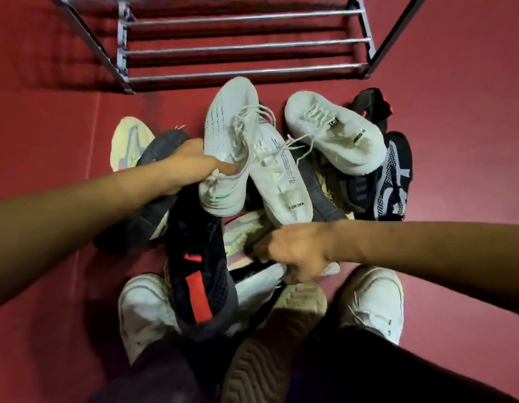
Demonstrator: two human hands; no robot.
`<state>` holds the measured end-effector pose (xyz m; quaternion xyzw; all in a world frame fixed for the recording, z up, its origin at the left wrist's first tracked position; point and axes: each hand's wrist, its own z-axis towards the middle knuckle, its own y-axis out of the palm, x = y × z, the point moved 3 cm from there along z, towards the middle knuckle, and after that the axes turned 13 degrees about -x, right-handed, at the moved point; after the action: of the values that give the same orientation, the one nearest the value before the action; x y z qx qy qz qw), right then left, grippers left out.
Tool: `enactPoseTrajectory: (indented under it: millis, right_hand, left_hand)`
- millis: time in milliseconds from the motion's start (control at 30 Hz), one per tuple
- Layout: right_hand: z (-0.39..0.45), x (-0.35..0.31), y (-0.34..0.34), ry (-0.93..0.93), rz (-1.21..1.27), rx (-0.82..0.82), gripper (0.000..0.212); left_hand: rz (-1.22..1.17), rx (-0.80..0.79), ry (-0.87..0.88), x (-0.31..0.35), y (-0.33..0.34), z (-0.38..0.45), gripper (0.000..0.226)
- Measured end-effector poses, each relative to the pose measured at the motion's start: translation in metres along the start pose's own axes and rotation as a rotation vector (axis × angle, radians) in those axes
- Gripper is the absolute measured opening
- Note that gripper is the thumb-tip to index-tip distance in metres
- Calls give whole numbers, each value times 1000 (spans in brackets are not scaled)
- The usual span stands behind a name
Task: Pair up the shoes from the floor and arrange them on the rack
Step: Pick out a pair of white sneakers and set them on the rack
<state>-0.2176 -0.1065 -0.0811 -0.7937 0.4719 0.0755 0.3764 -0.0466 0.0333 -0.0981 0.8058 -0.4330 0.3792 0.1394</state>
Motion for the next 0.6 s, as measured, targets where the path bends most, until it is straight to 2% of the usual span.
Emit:
enactPoseTrajectory:
  millis: [100, 233, 333, 400, 467, 533, 600]
  right_hand:
    - [-9, 10, -17, -67, 287, 77, 31]
    - [-23, 31, -37, 34, 532, 12, 29]
    - [-36, 46, -59, 110, 557, -21, 15]
    - [-54, 57, -76, 155, 559, -20, 8]
    - [-80, 75, -96, 186, 606, 14, 20]
    - [-104, 93, -117, 209, 624, 35, 24]
    - [-112, 102, -140, 284, 457, -7, 24]
  left_hand:
    - [-12, 2, -9, -3, -2, 1, 22]
    - [-39, -6, -16, -3, -4, 5, 31]
    - [-46, -10, -30, -6, -5, 7, 42]
    - [-58, -16, -29, -8, -7, 7, 38]
    - [-67, -17, -23, -8, -9, 6, 30]
    - [-98, -19, -23, -9, -10, 5, 29]
    - [-112, -32, -31, -9, -11, 6, 31]
